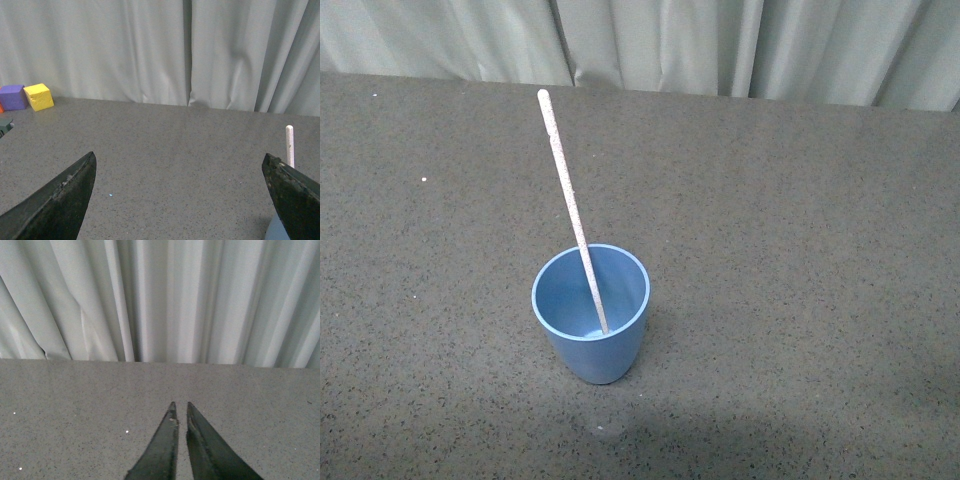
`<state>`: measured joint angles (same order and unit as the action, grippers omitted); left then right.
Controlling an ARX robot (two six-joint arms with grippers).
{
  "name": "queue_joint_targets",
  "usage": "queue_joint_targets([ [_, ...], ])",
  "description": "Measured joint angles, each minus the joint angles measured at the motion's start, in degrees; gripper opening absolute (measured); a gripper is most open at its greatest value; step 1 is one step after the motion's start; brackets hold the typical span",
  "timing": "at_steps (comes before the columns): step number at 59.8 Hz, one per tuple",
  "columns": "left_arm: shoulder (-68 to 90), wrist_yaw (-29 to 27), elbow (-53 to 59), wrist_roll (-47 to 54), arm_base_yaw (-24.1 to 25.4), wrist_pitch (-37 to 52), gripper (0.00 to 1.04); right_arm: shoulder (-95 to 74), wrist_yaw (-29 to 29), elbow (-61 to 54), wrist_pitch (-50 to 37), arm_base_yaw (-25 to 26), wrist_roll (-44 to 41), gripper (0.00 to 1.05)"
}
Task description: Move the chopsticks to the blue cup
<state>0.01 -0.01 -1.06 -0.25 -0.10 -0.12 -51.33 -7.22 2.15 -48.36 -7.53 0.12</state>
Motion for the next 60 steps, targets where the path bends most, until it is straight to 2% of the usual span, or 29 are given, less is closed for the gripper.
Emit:
queue_joint_targets([
  [10,0.00,0.00,0.00,0.00,0.00,0.00,0.98,7.21,1.95,-1.18,6.14,1.95,0.04,0.01],
  [14,0.00,0.00,0.00,0.00,0.00,0.00,0.98,10.54,6.60,-1.51,9.05,5.27,0.00,0.01],
  [19,0.00,0.00,0.00,0.00,0.00,0.00,0.98,15.26,6.84,-1.70,13.18,7.32,0.04,0.01],
  [46,0.00,0.02,0.00,0.02,0.00,0.00,0.98,31.12,7.15,-1.90,28.04,7.39,0.02,0.01],
  [60,0.00,0.02,0.00,0.00,0.00,0.00,0.98,35.93,7.17,-1.90,32.76,7.39,0.04,0.01],
])
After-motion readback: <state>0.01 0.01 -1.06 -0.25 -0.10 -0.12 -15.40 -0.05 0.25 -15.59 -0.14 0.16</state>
